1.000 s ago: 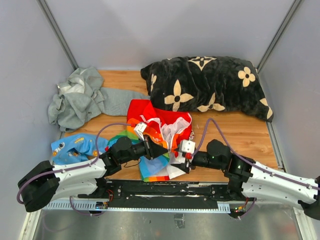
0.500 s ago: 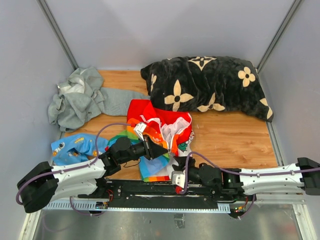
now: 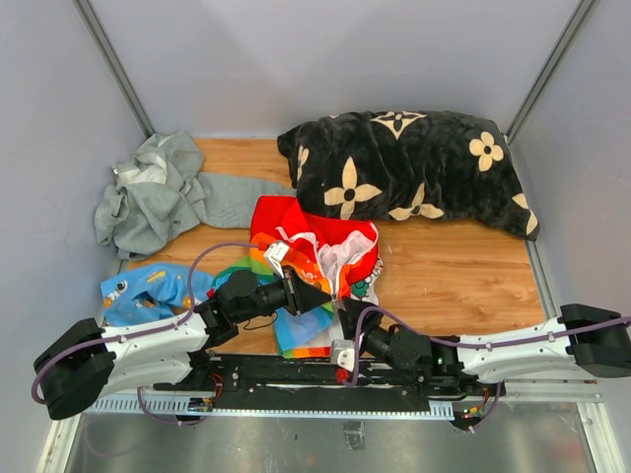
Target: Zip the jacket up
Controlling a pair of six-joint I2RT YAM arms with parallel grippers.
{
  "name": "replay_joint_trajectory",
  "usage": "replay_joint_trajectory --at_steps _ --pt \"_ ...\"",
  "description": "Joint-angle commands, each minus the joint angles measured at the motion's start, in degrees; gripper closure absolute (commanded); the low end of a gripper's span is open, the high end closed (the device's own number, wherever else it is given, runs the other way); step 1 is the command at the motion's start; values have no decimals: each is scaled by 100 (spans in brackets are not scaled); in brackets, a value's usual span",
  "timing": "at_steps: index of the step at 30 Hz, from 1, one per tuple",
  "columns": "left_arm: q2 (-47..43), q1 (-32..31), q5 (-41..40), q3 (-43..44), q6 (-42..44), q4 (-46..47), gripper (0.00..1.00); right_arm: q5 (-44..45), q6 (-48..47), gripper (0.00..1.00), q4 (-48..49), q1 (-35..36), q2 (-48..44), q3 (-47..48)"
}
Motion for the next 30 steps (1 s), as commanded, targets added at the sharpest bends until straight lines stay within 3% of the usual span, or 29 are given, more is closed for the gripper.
replay_joint_trajectory --at_steps 1,11,18,30 --pt "-88 37 127 -42 -66 266 100 110 -180 60 501 85 189 -55" --pt "-88 35 232 -47 -135 334 100 179 -261 53 1227 83 733 -97" --pt "-96 35 212 -59 -143 343 100 477 -336 57 1710 86 1045 -101" --pt "-114 35 84 -139 -133 317 99 428 182 67 640 94 171 7"
